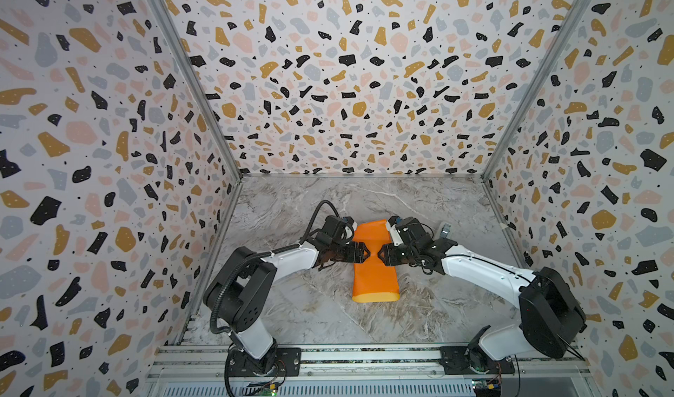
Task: Wrap a gift box in wrapping paper
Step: Wrap the gift box with the wrapping paper.
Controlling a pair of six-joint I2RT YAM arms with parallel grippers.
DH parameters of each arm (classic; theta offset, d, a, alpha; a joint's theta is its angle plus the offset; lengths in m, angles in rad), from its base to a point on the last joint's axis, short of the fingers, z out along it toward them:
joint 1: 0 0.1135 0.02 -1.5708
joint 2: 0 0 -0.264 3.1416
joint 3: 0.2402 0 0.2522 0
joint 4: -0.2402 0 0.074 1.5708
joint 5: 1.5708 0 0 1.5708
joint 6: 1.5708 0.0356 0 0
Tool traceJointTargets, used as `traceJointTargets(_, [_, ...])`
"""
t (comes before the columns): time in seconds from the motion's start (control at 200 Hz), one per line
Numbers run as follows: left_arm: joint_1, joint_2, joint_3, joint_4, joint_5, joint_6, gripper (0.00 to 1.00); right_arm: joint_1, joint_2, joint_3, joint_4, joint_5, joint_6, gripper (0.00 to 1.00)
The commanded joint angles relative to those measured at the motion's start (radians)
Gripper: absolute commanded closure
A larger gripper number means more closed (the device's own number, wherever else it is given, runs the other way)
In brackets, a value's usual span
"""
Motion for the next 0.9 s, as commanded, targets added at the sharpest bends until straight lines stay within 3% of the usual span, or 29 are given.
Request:
traceJointTargets(0.0, [0.004, 0.042, -0.028, -0.118, -0.06, 0.026, 0.18, -0.009, 0.005, 0.037, -0.004, 0.013, -0.019, 0.5])
traceJointTargets(0.896, [0.004, 0.045, -0.025, -0.118, -0.057, 0.024, 0.18, -0.054, 0.038, 0.026, 0.021, -0.007, -0.032, 0.49])
